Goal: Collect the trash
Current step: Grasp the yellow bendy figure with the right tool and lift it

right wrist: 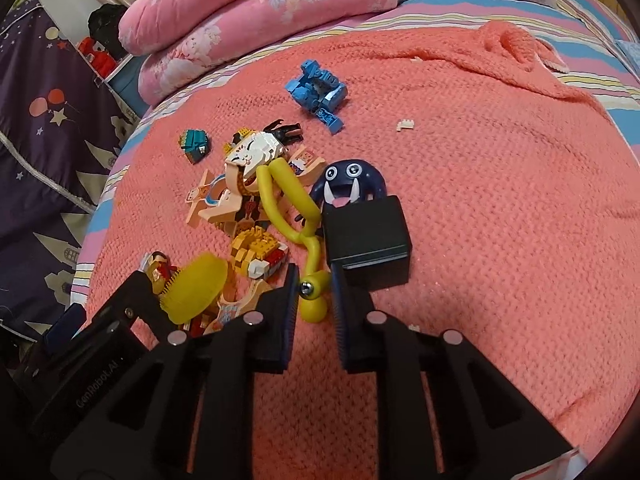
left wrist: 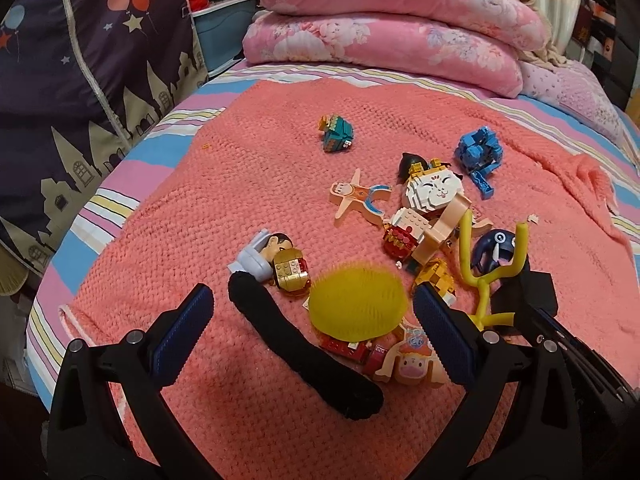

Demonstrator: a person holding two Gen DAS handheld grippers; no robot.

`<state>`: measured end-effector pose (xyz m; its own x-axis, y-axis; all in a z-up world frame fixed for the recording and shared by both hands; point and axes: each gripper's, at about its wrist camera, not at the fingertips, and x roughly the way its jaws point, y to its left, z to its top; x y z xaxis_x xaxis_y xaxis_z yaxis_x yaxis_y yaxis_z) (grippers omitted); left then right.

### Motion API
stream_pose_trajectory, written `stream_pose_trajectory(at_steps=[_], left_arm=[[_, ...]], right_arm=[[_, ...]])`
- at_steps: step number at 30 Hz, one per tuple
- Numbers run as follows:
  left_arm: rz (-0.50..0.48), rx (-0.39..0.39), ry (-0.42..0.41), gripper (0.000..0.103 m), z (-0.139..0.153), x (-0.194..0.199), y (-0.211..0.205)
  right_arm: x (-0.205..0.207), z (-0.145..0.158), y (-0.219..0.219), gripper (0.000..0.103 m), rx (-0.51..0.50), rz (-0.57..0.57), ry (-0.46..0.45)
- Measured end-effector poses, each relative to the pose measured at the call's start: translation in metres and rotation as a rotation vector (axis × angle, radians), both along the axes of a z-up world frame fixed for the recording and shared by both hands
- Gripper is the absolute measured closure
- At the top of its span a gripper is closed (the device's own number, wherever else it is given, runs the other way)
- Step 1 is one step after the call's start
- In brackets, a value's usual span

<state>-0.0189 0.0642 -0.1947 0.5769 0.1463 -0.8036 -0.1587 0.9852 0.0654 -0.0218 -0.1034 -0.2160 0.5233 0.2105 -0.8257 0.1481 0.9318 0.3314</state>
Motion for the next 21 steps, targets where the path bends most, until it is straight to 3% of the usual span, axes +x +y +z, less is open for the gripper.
stream_pose_trajectory(at_steps=[13,21], left_arm=[[-0.104,-0.047,-0.043,0.006,0.037,-0.017,-0.016],[-0.223,-0.104,-0.077,0.006,0.067,-0.038,-0.045]], right_arm=[[-0.032,0.042,-0.007,0.089,-0.031,-0.041,-0.038],[-0.068,0.078,-0.036,0.09,-0.052,-0.156,-0.072]])
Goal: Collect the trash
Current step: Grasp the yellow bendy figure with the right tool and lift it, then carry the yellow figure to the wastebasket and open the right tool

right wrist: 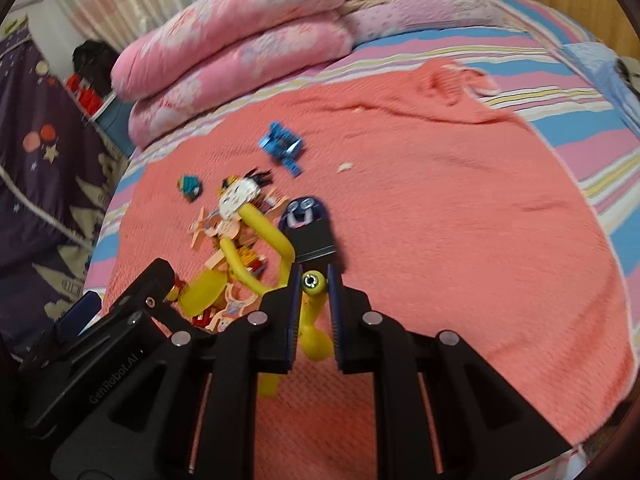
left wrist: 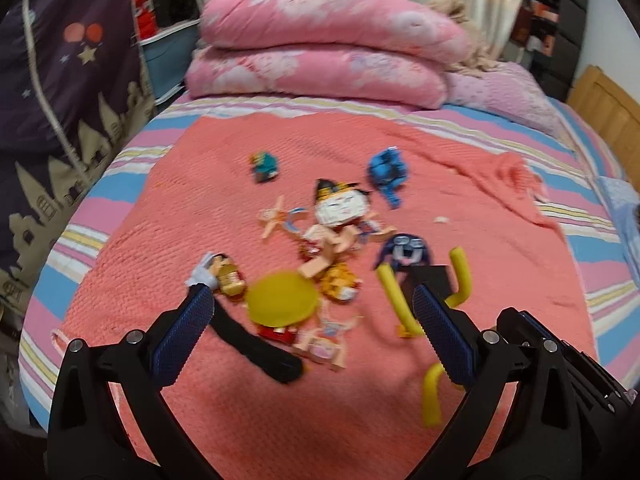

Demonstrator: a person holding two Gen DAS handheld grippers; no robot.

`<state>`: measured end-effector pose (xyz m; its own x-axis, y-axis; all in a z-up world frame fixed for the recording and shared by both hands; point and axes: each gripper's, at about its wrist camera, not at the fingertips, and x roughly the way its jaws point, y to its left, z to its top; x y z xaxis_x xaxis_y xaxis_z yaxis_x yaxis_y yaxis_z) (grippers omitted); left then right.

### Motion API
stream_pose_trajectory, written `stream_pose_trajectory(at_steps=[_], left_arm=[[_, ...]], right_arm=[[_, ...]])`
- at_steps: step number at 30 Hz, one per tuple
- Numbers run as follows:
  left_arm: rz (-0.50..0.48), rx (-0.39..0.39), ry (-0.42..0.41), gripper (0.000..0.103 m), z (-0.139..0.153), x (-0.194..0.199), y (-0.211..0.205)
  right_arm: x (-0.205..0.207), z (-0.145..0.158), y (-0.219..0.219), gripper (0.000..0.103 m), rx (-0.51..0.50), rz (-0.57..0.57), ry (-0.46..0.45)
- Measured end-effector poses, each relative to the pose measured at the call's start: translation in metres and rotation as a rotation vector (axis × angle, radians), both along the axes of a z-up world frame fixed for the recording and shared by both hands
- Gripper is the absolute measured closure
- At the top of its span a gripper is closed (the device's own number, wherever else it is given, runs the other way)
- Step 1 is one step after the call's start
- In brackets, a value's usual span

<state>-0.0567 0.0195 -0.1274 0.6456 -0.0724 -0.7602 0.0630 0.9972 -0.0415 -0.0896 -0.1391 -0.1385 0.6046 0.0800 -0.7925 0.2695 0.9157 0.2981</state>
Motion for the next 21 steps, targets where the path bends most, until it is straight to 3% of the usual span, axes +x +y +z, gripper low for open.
stream_pose_trajectory(at_steps=[11,21], left_arm=[[-0.31,-0.08,-0.111,0.006,0.072,-0.055,-0.089],[-0.672,-0.172,-0.145,0.006,0.111,-0.163,-0.188]], right_arm=[[-0.1,0.078,-0.077,0.09,-0.07,-0.313,-0.098],[-0.24,0.117,-0.144,0.09,-0.152,-0.661,-0.133]])
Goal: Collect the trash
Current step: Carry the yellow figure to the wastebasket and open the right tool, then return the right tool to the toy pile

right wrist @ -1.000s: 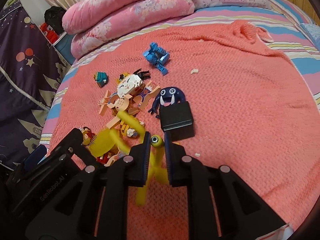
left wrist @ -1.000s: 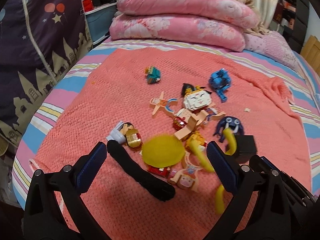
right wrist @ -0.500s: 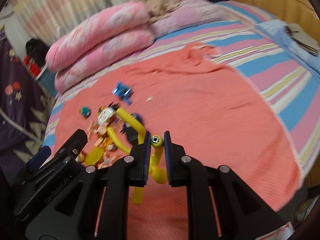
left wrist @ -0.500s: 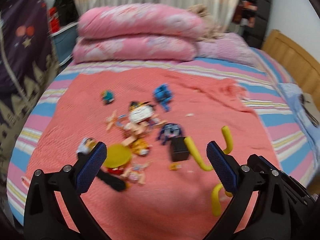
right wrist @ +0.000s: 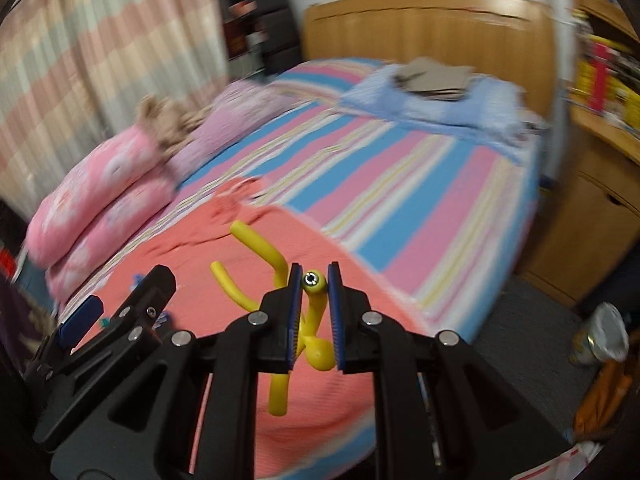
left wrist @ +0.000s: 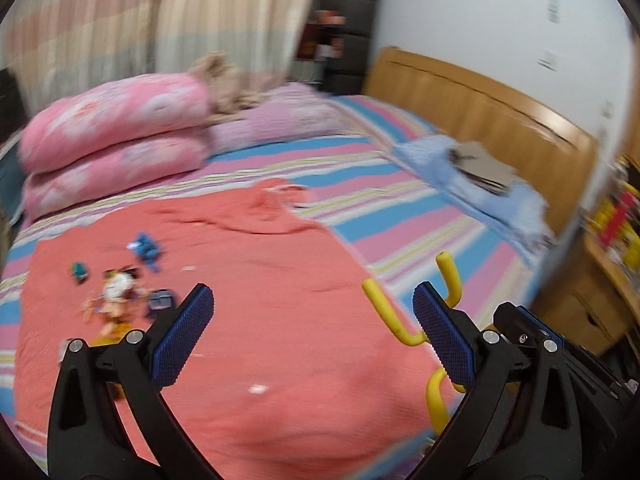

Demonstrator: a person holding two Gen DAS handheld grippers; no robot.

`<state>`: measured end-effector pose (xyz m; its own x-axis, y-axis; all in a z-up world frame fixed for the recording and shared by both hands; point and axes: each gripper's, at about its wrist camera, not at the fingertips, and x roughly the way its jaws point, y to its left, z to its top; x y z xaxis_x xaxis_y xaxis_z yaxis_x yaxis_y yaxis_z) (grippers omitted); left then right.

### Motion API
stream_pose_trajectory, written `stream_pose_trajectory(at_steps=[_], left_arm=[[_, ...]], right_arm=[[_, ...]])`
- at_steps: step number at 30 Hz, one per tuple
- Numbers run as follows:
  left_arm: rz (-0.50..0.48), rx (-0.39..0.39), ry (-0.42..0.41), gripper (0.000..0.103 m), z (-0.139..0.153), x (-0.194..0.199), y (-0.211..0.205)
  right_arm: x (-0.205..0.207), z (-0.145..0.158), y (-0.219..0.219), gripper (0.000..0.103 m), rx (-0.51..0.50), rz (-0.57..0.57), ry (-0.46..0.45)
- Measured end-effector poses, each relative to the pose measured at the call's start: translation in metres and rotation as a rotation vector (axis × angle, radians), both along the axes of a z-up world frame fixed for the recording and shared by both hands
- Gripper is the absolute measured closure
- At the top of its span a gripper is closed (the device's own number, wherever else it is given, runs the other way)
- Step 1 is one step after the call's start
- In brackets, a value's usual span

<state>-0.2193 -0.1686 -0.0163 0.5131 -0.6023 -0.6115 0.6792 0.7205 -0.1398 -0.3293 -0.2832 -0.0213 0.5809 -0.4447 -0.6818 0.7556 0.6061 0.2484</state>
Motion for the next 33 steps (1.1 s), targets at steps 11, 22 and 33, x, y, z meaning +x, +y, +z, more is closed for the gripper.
stream_pose_trajectory(at_steps=[11,22,33], left_arm=[[-0.34,0.088,0.06,0.006,-0.041,-0.126,-0.08],[-0.405,0.216,0.115,0.006,-0.105,-0.159,-0.097],[-0.261,0.154,0.093,0.006,-0.069,-0.109,-0.084]], right_arm=[[-0.149,-0.044,-0.026,0.09,0.056,-0.358,0.108],[-0.207,-0.115,-0.037,0.056,0.214,-0.509,0.186],[-0.146,-0.08,-0.046,0.056,0.167,-0.368,0.136]])
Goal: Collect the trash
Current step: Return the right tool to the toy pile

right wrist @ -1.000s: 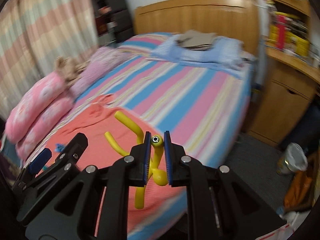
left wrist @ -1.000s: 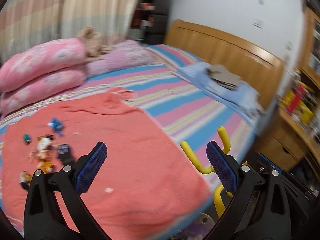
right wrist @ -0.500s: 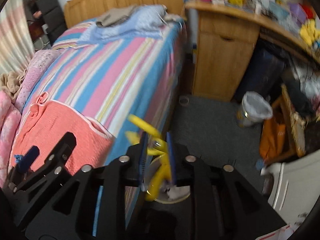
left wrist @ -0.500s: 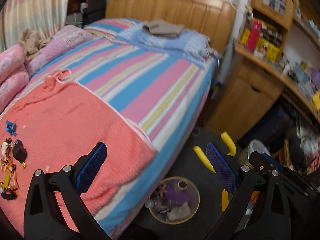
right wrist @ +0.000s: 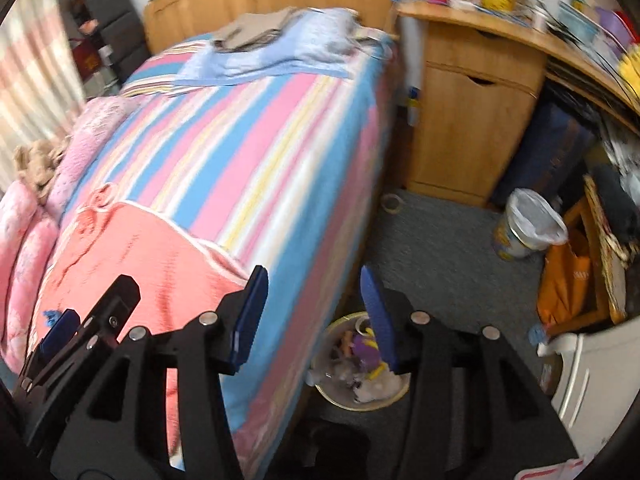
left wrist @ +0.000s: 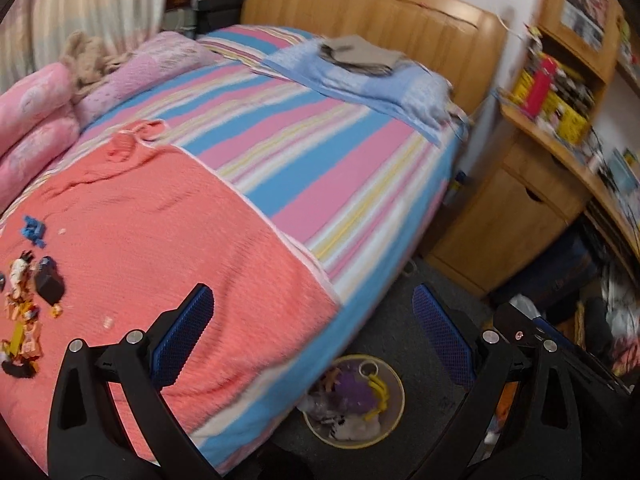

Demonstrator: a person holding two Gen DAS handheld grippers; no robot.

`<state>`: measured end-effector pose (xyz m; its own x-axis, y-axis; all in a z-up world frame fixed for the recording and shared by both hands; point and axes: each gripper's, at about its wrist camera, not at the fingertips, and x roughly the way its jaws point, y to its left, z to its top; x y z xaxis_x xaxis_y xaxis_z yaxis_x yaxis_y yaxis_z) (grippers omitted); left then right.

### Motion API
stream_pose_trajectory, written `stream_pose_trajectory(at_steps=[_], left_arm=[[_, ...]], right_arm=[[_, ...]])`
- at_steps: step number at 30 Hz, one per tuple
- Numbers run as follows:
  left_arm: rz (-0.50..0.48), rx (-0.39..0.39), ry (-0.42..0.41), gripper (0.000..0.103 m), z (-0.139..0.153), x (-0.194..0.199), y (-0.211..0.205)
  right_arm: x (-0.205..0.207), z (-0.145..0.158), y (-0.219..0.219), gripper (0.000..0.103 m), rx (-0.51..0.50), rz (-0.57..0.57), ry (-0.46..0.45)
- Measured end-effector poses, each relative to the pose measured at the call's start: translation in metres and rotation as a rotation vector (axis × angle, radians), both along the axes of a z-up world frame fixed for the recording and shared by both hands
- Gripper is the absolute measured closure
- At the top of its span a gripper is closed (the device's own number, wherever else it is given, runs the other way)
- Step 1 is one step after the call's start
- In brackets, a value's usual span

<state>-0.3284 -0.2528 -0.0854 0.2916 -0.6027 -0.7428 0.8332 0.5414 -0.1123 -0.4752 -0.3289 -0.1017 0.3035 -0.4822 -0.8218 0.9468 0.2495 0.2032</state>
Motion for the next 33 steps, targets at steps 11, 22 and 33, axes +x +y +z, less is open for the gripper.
stream_pose_trajectory(at_steps=[11,22,33], left_arm=[[0.435,-0.07,-0.084,0.006,0.055,0.136,0.099],[0.935,-0.033,-0.145,0.006,0.056,0.244,0.256],[1.175,0.113,-0.017,0.006,-0.041,0.287,0.325]], right_arm=[[0.178,0.051,0.037,0.055,-0.062,0.438,-0.106],[0.363,0.049,0.15,0.035,-0.027,0.879,-0.146],[0.438,-0.041,0.213,0.022,0.058,1.092,0.015]])
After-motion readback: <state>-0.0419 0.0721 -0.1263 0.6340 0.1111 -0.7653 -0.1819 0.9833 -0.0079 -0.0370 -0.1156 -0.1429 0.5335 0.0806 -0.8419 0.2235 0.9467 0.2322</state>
